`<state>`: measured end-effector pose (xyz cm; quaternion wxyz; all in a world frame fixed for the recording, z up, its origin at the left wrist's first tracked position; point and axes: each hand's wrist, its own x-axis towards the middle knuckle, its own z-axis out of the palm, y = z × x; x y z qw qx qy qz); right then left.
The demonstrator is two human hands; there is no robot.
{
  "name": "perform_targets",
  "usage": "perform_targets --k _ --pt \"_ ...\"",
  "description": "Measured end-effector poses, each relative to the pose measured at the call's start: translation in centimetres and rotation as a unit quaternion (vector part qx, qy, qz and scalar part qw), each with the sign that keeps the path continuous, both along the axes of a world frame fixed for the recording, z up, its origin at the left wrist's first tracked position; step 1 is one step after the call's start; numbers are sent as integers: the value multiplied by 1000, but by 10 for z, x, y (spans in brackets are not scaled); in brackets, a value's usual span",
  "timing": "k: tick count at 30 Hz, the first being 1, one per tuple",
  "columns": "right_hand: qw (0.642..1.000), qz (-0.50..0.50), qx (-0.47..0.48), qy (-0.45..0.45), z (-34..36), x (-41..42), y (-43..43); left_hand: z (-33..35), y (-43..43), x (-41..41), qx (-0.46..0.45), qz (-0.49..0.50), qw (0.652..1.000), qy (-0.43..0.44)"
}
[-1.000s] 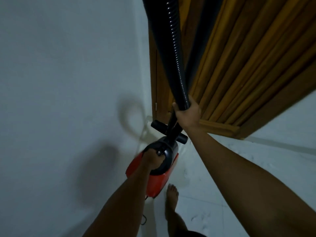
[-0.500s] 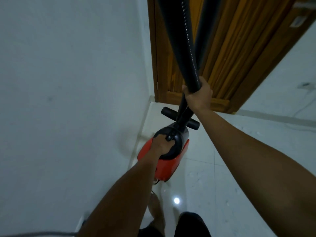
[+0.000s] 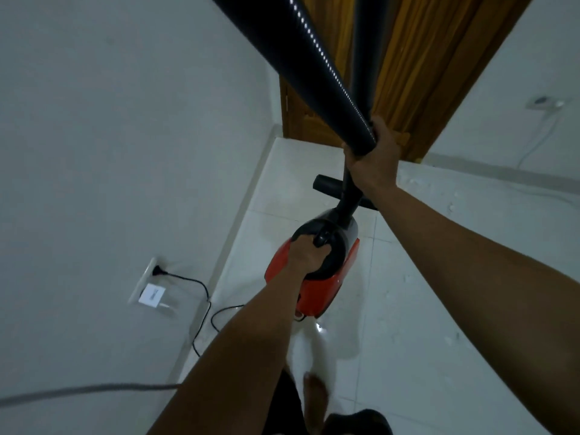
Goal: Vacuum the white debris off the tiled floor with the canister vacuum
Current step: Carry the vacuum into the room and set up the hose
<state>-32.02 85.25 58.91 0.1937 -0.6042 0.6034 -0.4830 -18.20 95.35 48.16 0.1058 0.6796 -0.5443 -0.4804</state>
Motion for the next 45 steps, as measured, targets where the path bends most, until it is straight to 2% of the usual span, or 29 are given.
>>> perform_targets --k 10,18,26,32,38,45 --pt "998 14 60 15 -33 7 163 -34 175 11 47 10 999 -1" --pt "998 19 66 9 -46 53 311 -45 328 66 48 13 999 -2" --pt "993 47 108 -12 -69 99 433 -54 455 111 68 23 996 -44" --pt "992 39 118 -6 -79 86 474 -71 503 99 36 23 997 -56" --pt "995 35 95 0 -96 54 487 -98 509 64 21 10 999 -37" --pt "995 46 92 10 -156 23 479 -162 501 28 39 5 999 -18"
